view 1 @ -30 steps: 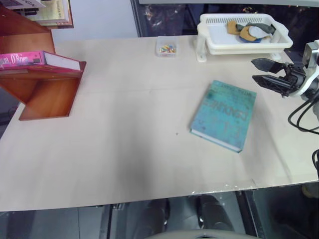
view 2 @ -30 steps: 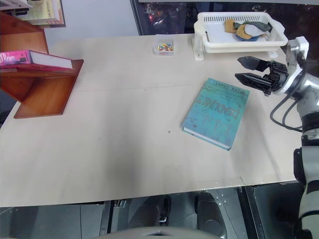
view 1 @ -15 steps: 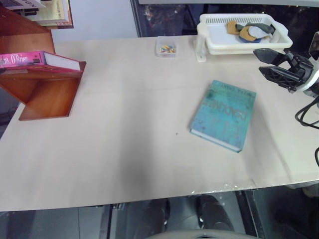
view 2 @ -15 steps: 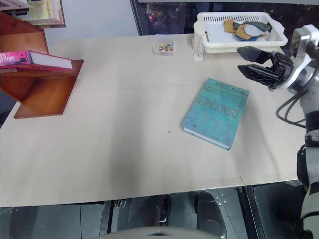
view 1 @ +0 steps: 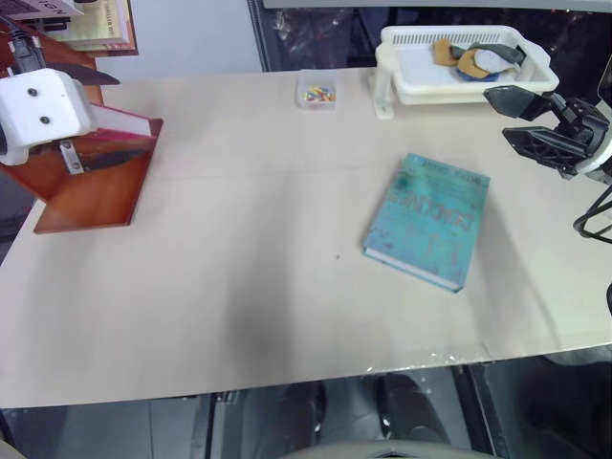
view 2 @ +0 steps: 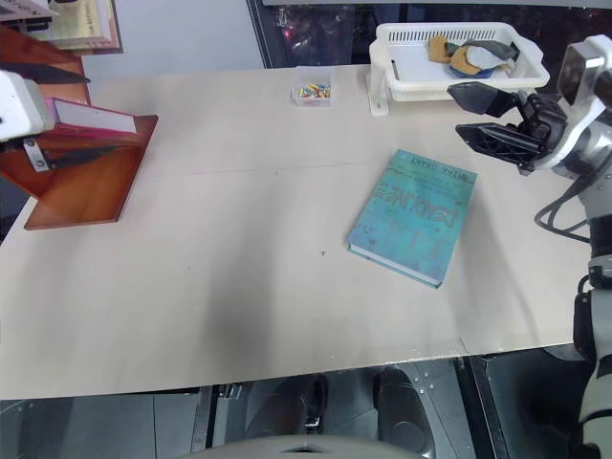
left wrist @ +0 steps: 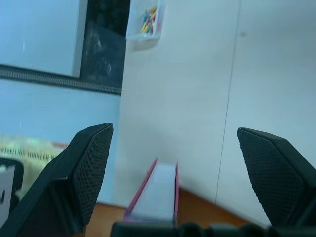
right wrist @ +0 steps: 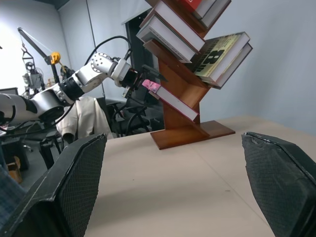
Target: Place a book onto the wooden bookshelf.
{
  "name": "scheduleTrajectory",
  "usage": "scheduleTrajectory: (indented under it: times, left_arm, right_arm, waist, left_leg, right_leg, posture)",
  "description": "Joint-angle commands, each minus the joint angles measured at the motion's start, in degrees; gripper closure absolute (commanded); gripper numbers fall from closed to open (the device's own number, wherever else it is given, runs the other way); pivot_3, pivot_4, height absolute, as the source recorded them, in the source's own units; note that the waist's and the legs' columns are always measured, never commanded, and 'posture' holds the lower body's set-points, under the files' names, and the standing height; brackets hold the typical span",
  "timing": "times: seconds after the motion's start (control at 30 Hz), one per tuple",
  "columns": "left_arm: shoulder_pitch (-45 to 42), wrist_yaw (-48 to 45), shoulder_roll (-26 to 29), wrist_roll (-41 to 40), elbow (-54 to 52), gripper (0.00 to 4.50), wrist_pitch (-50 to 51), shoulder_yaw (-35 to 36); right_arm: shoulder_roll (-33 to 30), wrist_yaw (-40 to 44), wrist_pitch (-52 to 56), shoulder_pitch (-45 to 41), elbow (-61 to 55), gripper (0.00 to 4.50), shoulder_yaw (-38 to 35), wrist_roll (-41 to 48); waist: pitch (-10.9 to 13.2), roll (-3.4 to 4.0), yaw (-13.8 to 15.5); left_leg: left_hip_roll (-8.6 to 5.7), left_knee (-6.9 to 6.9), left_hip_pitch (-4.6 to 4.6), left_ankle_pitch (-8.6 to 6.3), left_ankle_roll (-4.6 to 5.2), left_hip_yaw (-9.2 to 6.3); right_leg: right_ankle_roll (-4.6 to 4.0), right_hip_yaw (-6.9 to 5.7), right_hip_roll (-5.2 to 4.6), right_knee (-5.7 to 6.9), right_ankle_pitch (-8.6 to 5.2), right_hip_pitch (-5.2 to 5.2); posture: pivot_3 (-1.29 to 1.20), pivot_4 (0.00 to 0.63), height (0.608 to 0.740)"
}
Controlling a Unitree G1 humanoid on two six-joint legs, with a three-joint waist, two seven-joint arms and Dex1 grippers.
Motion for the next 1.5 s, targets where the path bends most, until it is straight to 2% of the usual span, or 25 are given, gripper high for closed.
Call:
scheduleTrajectory:
  times: [0.03,0.3,0.47,0.6,0.77,1.07,1.2,1.5]
  left_arm:
    - [0.9,5.13,-4.28,-1.09,-4.78,0.04,3.46,2.24]
    - [6.86,21.39,-28.28,-7.45,-19.01,0.04,19.09,2.4]
    - [7.14,34.17,-41.95,-8.67,-18.99,0.04,23.13,5.04]
    - [5.08,43.5,-48.37,-7.04,-15.7,0.04,19.92,7.54]
    - [2.88,52.41,-51.44,-4.41,-10.63,0.04,13.21,10.64]
    - [1.81,61.06,-51.4,-2.64,-6.0,0.04,6.91,14.2]
    - [2.06,61.93,-50.83,-3.73,-5.28,0.04,7.08,15.24]
    - [4.2,57.92,-50.97,-4.68,-8.93,0.04,7.87,12.47]
  right_arm:
    - [-0.65,3.63,0.7,-0.35,-0.93,0.0,-2.23,-0.2]
    - [-0.74,3.63,1.11,0.34,-0.71,0.0,-3.47,-1.35]
    - [-1.37,3.63,1.47,0.82,-0.63,0.0,-4.2,-1.6]
    - [-1.46,3.63,1.81,1.56,-0.3,0.0,-4.54,-2.37]
    - [-1.45,3.63,1.8,2.4,0.02,0.0,-5.16,-3.02]
    - [-1.55,3.63,1.04,1.73,2.19,0.0,-5.2,-4.25]
    - [-1.62,3.63,0.76,1.61,2.88,0.0,-5.04,-4.57]
    - [-1.99,3.63,0.04,2.07,4.31,0.0,-4.69,-4.53]
  waist:
    - [0.0,0.0,0.17]
    - [-0.01,-0.02,0.46]
    - [-0.02,-0.04,0.42]
    - [-0.03,-0.05,0.49]
    - [-0.04,-0.07,0.75]
    - [-0.05,-0.08,1.76]
    - [-0.05,-0.08,1.7]
    - [-0.05,-0.08,1.61]
  left_leg:
    - [0.0,0.02,0.01,0.0,0.0,0.0]
    - [-0.05,0.14,-0.02,0.0,0.0,-0.01]
    - [-0.03,0.17,0.0,0.01,-0.02,-0.01]
    - [-0.03,0.19,0.01,0.01,-0.03,0.0]
    - [-0.04,0.23,0.01,0.02,-0.03,0.0]
    - [-0.06,0.22,0.01,0.02,-0.04,0.01]
    - [-0.08,0.22,0.0,0.02,-0.04,0.02]
    - [-0.06,0.21,0.01,0.03,-0.06,0.02]
  right_leg:
    - [0.0,0.0,0.0,0.02,0.0,0.01]
    - [0.0,0.01,-0.05,0.1,0.0,0.01]
    - [0.0,0.02,-0.04,0.2,0.0,0.0]
    - [0.0,0.04,-0.05,0.23,0.01,0.01]
    - [-0.01,0.05,-0.05,0.24,0.01,0.01]
    - [-0.01,0.05,-0.07,0.22,0.01,0.01]
    - [-0.01,0.06,-0.09,0.21,0.01,0.02]
    - [-0.01,0.07,-0.07,0.21,0.01,0.02]
  posture:
    - [0.0,0.15,0.74]
    - [0.0,0.15,0.74]
    - [0.0,0.15,0.74]
    - [0.0,0.15,0.74]
    - [0.0,0.15,0.74]
    - [0.0,0.15,0.74]
    - [0.0,0.15,0.74]
    - [0.0,0.15,0.74]
